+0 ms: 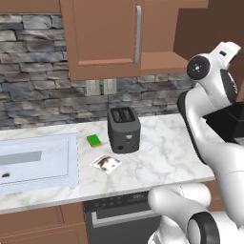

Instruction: Open the cabinet. Pick the sponge and place it next to the sink. Then close the cabinet.

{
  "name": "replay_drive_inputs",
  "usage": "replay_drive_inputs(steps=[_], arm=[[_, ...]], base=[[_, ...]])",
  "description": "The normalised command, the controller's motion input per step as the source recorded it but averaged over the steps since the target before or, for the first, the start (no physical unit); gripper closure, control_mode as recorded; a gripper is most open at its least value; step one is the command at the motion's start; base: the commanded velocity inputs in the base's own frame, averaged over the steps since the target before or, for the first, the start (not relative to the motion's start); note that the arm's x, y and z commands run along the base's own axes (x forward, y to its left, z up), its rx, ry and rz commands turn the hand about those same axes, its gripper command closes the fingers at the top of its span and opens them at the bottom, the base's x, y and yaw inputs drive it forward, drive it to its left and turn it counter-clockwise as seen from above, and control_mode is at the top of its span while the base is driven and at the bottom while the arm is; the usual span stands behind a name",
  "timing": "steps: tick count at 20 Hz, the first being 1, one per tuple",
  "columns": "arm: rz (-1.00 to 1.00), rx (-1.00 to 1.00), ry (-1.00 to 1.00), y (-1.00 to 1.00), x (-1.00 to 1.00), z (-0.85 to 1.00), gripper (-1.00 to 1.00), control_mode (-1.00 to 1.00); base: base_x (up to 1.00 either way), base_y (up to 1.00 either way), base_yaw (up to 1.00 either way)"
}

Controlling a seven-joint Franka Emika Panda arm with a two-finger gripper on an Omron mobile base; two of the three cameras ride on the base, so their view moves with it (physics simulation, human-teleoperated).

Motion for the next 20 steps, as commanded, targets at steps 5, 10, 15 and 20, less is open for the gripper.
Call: replay_drive_inputs(steps=[5,10,15,20], arm=[[0.06,0.14,-0.04,0.41,-0.1,0.0,-1.0,-1.0],[0.05,0.16,-0.07,0.49,-0.07,0.0,-1.0,-1.0],[0.04,0.17,-0.1,0.56,-0.1,0.0,-1.0,-1.0],[0.01,0.17,-0.04,0.56,-0.13,0.0,-1.0,-1.0]], base=[[0.0,0.0,0.0],[0.0,0.0,0.0],[0.0,0.0,0.0],[0.0,0.0,0.0]])
